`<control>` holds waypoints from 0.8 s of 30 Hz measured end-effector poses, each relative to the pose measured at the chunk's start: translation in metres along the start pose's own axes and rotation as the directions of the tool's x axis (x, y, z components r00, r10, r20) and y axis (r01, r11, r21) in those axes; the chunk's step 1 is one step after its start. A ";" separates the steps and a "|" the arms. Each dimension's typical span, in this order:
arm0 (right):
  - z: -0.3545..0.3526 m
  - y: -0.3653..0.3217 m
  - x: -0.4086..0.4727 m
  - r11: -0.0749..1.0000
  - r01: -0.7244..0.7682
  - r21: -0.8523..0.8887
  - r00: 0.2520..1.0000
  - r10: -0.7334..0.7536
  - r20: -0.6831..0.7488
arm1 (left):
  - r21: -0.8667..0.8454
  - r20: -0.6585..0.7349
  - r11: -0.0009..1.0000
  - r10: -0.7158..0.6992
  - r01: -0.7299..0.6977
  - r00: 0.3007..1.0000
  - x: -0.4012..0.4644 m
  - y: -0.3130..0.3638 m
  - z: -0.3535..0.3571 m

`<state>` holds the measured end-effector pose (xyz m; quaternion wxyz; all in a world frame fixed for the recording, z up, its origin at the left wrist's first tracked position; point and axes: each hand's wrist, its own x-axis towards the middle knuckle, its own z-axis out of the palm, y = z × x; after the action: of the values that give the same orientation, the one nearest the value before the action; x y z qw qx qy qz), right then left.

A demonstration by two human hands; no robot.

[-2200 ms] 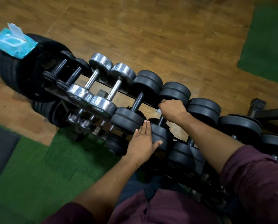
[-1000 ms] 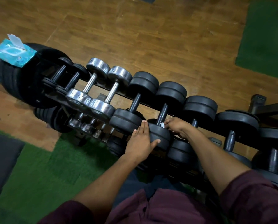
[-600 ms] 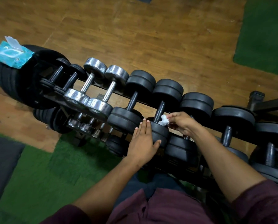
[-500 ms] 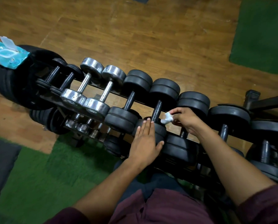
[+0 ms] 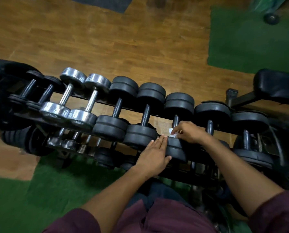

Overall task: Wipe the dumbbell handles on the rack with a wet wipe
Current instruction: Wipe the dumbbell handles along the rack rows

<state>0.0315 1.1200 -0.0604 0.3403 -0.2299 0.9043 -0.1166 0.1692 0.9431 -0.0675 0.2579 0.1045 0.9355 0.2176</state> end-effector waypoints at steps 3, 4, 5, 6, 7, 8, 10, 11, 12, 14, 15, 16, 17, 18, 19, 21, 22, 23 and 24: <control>-0.002 -0.006 -0.003 0.999 0.037 -0.001 0.999 -0.037 0.008 | -0.022 -0.029 1.000 -0.004 0.004 1.000 -0.002 0.004 0.000; -0.001 -0.007 -0.002 0.999 0.035 -0.007 0.999 -0.035 0.008 | -0.031 -0.034 1.000 -0.005 0.004 0.999 -0.003 0.005 0.000; 0.001 -0.008 -0.001 1.000 0.023 -0.005 1.000 -0.023 -0.003 | -0.038 -0.028 0.999 -0.005 0.004 1.000 -0.004 0.005 0.001; 0.004 -0.007 0.001 1.000 -0.003 0.007 1.000 0.003 -0.030 | -0.041 -0.021 0.999 -0.003 0.002 1.000 -0.005 0.005 0.001; 0.005 -0.006 0.003 0.999 -0.035 0.031 0.996 0.037 -0.077 | -0.038 -0.018 0.999 -0.003 0.002 1.000 -0.004 0.004 0.002; 0.006 -0.005 0.005 0.996 -0.071 0.061 0.988 0.078 -0.132 | -0.032 -0.015 0.999 -0.001 0.001 1.000 -0.004 0.003 0.001; 0.011 -0.006 0.008 0.989 -0.119 0.084 0.961 0.136 -0.240 | -0.022 -0.008 1.000 0.004 -0.004 1.000 -0.002 0.001 0.001; 0.013 -0.007 0.008 0.986 -0.141 0.085 0.952 0.159 -0.263 | -0.016 -0.003 1.000 0.004 -0.004 1.000 -0.002 0.001 0.000; 0.015 -0.009 0.008 0.984 -0.156 0.082 0.949 0.172 -0.265 | -0.013 0.005 1.000 0.000 0.000 1.000 -0.003 0.001 -0.001; 0.017 -0.011 0.006 0.991 -0.131 0.032 0.967 0.134 -0.218 | -0.011 0.017 1.000 -0.015 0.015 1.000 -0.005 0.003 -0.002; 0.015 -0.013 0.005 0.996 -0.093 -0.006 0.981 0.090 -0.172 | -0.006 0.021 1.000 -0.025 0.025 0.999 -0.005 0.003 -0.003; 0.013 -0.013 0.004 0.998 -0.048 -0.044 0.991 0.042 -0.130 | 0.001 0.027 0.999 -0.035 0.034 0.999 -0.006 0.004 -0.003; 0.011 -0.013 0.004 0.997 -0.008 -0.077 0.994 0.000 -0.105 | 0.007 0.034 0.999 -0.044 0.044 0.998 -0.006 0.004 -0.004; 0.010 -0.011 0.005 0.995 0.007 -0.095 0.995 -0.017 -0.102 | 0.008 0.038 0.998 -0.055 0.054 0.998 -0.006 0.005 -0.004; 0.008 -0.010 0.006 0.995 -0.006 -0.096 0.991 -0.007 -0.130 | 0.006 0.037 0.998 -0.069 0.069 0.997 -0.005 0.007 -0.005; 0.006 -0.002 0.011 0.996 -0.068 -0.063 0.968 0.050 -0.245 | -0.013 0.026 0.994 -0.112 0.113 0.993 -0.002 0.012 -0.006; 0.005 0.001 0.014 0.994 -0.094 -0.057 0.954 0.074 -0.290 | -0.027 0.017 0.990 -0.140 0.141 0.990 0.000 0.016 -0.006; 0.005 0.003 0.016 0.991 -0.107 -0.081 0.946 0.076 -0.315 | -0.035 0.009 0.984 -0.172 0.172 0.985 0.001 0.020 -0.005; 0.005 0.004 0.017 0.989 -0.098 -0.111 0.943 0.056 -0.329 | -0.035 0.002 0.978 -0.203 0.203 0.979 0.002 0.025 -0.005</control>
<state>0.0225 1.1149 -0.0752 0.1758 -0.1929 0.9619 -0.0821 0.1673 0.9638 -0.0532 0.2797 0.0035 0.9375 0.2068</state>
